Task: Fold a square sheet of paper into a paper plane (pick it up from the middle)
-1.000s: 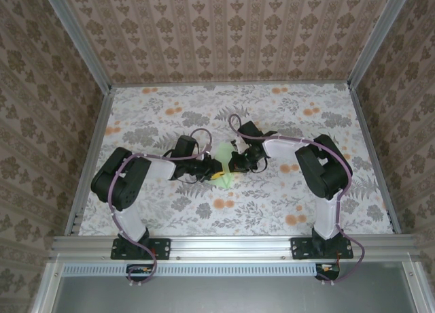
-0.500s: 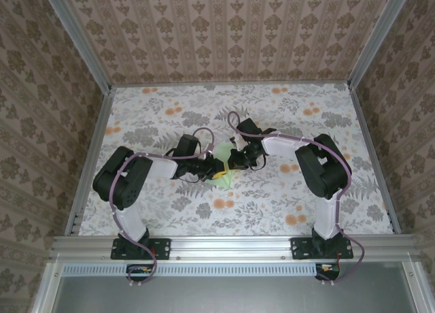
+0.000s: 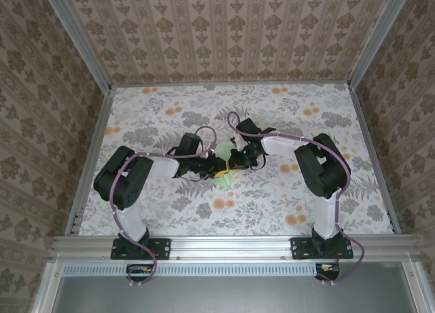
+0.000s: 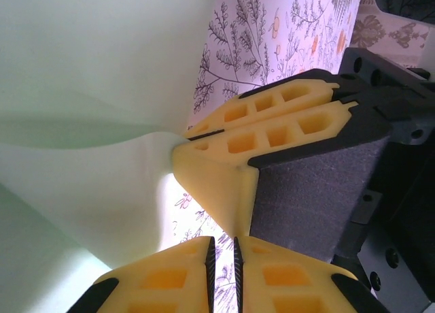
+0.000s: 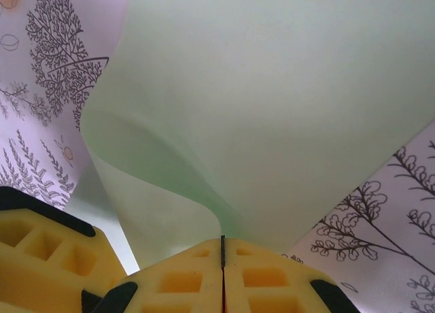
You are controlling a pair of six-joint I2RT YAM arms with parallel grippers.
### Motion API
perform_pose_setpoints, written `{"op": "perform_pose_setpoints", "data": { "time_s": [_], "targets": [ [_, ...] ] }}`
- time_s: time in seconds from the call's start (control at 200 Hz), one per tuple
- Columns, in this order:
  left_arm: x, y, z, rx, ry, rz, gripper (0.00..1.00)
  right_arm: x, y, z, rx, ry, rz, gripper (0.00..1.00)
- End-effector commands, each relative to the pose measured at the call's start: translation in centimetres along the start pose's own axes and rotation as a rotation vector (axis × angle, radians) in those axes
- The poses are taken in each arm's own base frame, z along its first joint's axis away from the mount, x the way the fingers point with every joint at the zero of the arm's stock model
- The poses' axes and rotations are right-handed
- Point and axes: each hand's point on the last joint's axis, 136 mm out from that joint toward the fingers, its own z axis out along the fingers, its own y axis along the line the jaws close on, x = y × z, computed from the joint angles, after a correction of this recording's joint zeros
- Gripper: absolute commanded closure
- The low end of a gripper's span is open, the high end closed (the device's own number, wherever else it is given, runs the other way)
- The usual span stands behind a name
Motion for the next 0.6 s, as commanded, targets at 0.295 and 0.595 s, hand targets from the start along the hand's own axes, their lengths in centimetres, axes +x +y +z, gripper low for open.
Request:
{"op": "perform_pose_setpoints", "data": {
  "time_s": [0.295, 0.595],
  "targets": [
    [0.16, 0.63, 0.72, -0.018, 0.025, 0.005, 0.81, -0.05, -0.69, 0.46, 0.042, 0.017, -0.008, 0.92],
    [0.21, 1.04, 0.95, -0.028, 0.032, -0.004, 0.81, 0.6, -0.81, 0.29, 0.042, 0.03, 0.005, 0.92]
  ]
}}
